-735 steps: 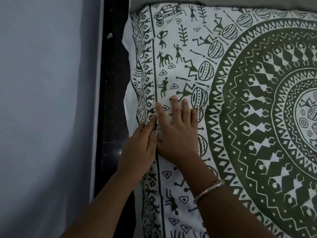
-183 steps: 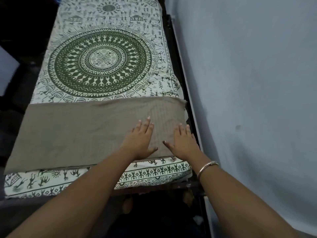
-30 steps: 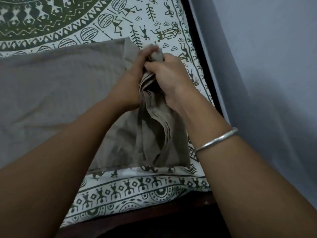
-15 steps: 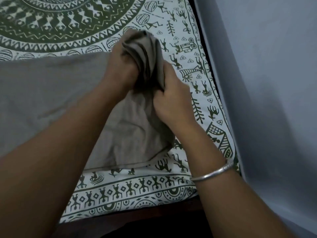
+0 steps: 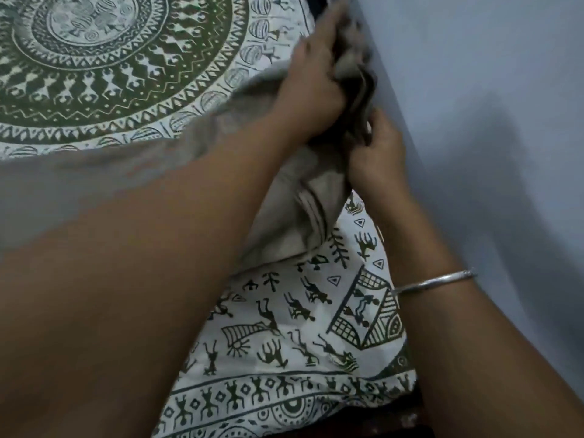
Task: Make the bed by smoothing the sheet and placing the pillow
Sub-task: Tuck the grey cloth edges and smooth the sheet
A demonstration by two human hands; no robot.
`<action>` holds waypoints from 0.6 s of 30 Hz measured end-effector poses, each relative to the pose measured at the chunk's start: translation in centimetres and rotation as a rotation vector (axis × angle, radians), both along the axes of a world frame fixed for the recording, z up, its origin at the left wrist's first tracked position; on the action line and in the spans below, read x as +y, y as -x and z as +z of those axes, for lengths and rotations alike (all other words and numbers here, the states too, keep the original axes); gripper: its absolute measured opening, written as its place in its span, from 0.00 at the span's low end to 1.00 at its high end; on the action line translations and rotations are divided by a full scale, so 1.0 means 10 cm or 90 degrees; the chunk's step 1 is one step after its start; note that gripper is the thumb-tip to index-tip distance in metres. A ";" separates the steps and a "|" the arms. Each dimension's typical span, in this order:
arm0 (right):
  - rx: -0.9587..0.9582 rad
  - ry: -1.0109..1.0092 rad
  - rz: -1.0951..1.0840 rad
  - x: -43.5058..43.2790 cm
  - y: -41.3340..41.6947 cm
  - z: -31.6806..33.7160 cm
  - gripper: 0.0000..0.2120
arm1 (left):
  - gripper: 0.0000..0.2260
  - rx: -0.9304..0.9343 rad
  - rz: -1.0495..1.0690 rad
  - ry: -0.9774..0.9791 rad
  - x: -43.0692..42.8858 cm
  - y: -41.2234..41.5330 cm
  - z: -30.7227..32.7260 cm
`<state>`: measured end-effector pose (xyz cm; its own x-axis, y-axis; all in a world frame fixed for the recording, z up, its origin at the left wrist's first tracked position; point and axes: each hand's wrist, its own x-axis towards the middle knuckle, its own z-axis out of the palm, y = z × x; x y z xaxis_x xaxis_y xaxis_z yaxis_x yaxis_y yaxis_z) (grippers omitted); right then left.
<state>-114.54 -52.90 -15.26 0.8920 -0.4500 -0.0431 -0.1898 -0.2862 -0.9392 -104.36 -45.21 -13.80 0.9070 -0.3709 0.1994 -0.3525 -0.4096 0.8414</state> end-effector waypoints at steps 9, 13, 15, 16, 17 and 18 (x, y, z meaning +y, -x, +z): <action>0.294 -0.563 -0.139 -0.48 0.66 -0.91 0.24 | 0.28 0.300 0.022 -0.443 0.08 0.93 -0.76; 0.357 -0.385 -0.153 -0.36 0.44 -0.82 0.49 | 0.32 0.202 0.012 -0.622 0.07 1.37 -0.66; 0.368 -0.245 -0.137 -0.35 0.35 -0.79 0.47 | 0.32 0.278 0.006 -0.633 0.08 1.47 -0.63; 0.368 -0.170 -0.114 -0.36 0.31 -0.77 0.38 | 0.28 0.329 0.011 -0.625 0.08 1.49 -0.64; 0.370 -0.094 -0.088 -0.37 0.27 -0.75 0.29 | 0.22 0.355 0.011 -0.613 0.09 1.51 -0.64; 0.371 -0.028 -0.061 -0.39 0.23 -0.75 0.24 | 0.14 0.349 0.010 -0.591 0.09 1.52 -0.63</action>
<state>-116.84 -56.84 -22.78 0.6704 -0.5145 -0.5347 -0.7015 -0.2046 -0.6826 -119.54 -44.33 -20.06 0.7935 -0.1552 -0.5885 -0.0110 -0.9705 0.2410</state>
